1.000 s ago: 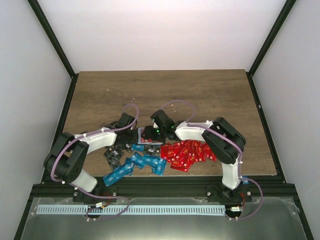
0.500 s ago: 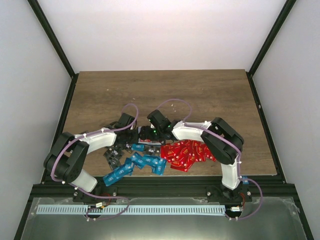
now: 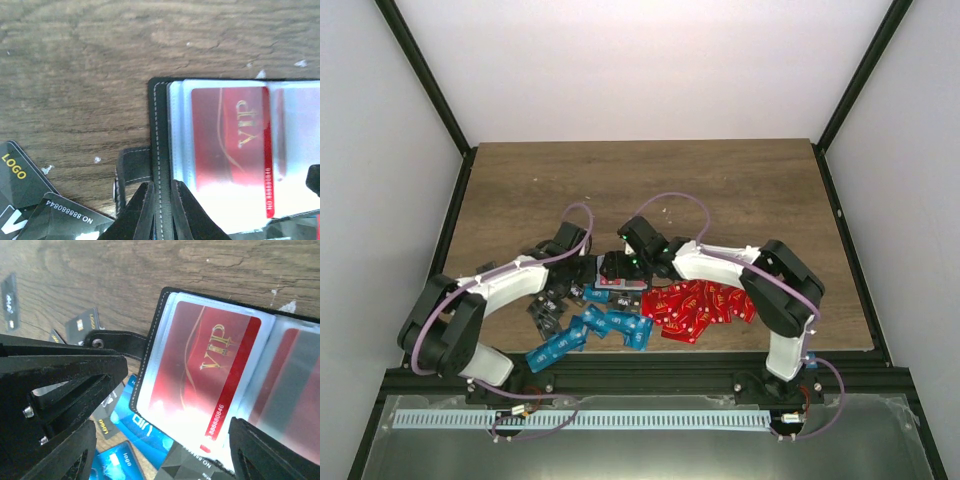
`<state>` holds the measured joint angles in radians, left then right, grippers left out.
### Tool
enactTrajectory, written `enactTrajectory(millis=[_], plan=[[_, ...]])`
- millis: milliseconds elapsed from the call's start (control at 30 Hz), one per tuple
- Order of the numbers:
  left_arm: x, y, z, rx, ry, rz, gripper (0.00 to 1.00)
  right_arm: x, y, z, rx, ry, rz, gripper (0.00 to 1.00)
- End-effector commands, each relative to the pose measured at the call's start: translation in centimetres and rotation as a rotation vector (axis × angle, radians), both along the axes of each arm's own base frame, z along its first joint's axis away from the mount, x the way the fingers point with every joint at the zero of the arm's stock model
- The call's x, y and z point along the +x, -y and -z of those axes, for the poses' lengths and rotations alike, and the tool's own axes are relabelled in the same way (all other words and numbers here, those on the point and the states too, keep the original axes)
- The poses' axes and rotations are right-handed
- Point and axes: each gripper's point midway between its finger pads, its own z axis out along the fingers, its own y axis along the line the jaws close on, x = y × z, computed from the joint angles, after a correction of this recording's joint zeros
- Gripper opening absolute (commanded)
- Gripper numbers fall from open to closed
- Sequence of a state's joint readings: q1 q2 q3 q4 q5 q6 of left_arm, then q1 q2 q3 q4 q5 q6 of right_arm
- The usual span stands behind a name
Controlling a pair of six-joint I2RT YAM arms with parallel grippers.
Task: Put the credit cards into the card holder
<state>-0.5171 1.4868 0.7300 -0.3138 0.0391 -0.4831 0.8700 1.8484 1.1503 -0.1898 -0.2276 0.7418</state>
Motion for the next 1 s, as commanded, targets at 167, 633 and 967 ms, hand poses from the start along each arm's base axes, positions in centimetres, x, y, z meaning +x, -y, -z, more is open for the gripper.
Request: enactTrajectory(millis=[167, 633, 967], plan=[[0.5, 1.7, -3.3, -0.09, 0.067, 0.057, 0.13, 0.3, 1.1, -1.1, 0.019, 0.059, -0.019, 0.56], [0.1, 3.9, -1.9, -0.187, 0.003, 0.104, 0.2, 0.7, 2.3, 1.7, -0.001, 0.041, -0.014, 0.17], [-0.5, 3.5, -0.3, -0.17, -0.036, 0.097, 0.3, 0.9, 1.9, 1.7, 0.068, 0.039, -0.039, 0.09]])
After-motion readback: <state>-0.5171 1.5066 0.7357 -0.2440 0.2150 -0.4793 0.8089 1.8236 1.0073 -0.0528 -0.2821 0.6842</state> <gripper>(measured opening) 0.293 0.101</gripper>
